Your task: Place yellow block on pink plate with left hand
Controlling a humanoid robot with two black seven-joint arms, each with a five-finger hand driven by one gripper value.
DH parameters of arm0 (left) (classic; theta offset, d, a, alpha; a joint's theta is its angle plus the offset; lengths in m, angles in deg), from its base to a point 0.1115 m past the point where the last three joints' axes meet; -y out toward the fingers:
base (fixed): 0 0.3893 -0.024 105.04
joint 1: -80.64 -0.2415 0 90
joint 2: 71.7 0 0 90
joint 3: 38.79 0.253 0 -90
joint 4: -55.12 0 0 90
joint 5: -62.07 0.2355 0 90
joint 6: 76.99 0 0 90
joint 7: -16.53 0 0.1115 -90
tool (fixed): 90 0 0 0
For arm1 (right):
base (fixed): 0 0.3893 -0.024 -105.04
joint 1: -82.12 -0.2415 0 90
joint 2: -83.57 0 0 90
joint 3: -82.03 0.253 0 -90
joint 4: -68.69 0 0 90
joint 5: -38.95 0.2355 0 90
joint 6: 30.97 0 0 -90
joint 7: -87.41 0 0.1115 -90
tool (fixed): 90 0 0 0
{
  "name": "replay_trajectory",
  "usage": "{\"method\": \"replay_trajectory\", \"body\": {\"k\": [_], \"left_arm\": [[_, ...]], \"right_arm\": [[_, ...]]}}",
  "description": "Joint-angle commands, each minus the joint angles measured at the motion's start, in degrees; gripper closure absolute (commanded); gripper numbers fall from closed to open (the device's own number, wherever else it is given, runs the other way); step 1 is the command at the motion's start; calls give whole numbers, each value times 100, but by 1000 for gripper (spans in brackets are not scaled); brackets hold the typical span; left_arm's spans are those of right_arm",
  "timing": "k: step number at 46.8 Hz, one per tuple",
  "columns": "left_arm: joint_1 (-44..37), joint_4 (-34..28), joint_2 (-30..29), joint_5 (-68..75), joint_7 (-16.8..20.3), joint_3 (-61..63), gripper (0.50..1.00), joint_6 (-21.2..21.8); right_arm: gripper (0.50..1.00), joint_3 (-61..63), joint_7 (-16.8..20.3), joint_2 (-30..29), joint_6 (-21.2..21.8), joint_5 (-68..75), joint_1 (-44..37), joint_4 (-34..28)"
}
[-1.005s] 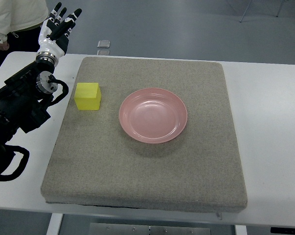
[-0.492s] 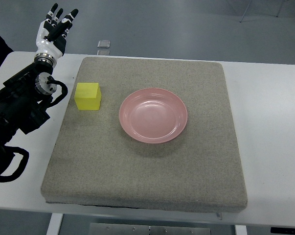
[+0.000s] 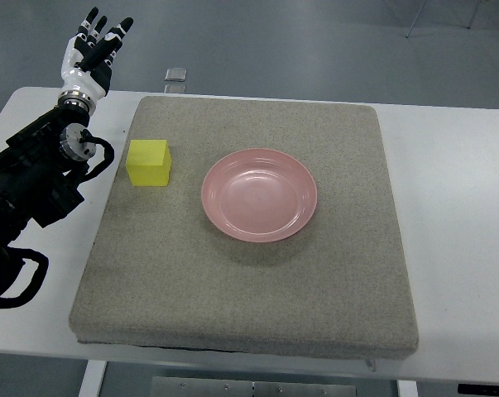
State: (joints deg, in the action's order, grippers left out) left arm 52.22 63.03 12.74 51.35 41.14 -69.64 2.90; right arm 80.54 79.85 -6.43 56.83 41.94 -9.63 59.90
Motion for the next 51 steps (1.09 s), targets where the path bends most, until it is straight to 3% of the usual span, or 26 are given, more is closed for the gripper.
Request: {"method": "replay_trajectory", "body": {"k": [1, 20, 26, 39, 51], "left_arm": [[3, 18, -32, 9, 0, 0, 508, 0], [47, 44, -50, 79, -62, 35, 508, 9], [12, 351, -208, 228, -70, 991, 508, 0], [495, 1195, -990, 737, -70, 2943, 508, -167], [1180, 2908, -2158, 3091, -141, 3717, 512, -782]], "right_arm": [[576, 0, 0, 0, 0, 0, 0, 0], [576, 0, 0, 0, 0, 0, 0, 0], [576, 0, 0, 0, 0, 0, 0, 0], [576, 0, 0, 0, 0, 0, 0, 0], [576, 0, 0, 0, 0, 0, 0, 0]]}}
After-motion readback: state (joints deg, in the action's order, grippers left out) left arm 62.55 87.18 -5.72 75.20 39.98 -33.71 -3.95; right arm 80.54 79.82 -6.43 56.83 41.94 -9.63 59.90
